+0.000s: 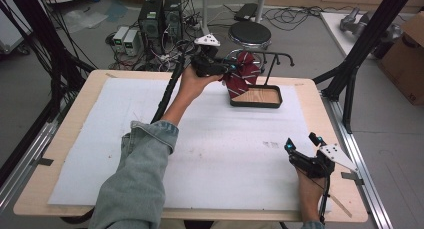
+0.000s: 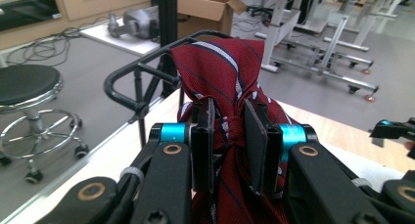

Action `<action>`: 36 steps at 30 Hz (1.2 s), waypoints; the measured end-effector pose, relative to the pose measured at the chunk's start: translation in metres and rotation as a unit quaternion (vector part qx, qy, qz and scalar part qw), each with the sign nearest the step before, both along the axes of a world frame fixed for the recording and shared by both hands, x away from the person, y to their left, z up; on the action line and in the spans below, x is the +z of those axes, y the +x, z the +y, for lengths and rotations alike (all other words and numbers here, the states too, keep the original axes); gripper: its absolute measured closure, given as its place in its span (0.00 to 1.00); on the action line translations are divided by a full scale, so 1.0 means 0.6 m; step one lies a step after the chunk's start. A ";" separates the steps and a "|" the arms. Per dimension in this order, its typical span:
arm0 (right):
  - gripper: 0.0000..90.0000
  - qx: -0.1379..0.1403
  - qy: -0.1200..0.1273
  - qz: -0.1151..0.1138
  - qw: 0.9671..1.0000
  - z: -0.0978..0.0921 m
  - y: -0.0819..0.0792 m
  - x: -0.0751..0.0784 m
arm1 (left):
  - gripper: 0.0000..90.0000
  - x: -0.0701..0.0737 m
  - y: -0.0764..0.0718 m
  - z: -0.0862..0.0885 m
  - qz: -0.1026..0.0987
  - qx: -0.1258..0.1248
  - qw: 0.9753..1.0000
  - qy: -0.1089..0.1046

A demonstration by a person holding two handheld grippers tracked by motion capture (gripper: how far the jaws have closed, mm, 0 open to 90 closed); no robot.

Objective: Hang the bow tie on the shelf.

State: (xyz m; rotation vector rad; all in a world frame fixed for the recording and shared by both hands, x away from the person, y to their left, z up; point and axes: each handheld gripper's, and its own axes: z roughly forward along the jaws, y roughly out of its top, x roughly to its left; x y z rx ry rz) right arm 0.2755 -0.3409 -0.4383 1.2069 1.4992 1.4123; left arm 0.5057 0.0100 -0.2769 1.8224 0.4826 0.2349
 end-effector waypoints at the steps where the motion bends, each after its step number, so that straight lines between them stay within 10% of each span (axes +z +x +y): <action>1: 0.13 0.000 0.000 0.000 1.000 0.000 0.000 0.000 | 0.83 0.000 0.000 0.000 0.000 0.000 1.000 0.000; 9: 0.13 0.000 0.000 0.001 1.000 0.001 0.000 0.000 | 0.83 0.014 0.009 -0.016 -0.005 -0.006 0.999 -0.052; 25: 0.13 0.001 -0.001 0.001 1.000 0.001 0.001 0.000 | 0.83 0.004 0.030 -0.030 -0.001 0.007 0.997 -0.082; 36: 0.13 0.005 -0.004 0.004 1.000 0.001 0.002 0.000 | 0.83 0.011 0.051 -0.020 0.027 0.025 0.990 -0.134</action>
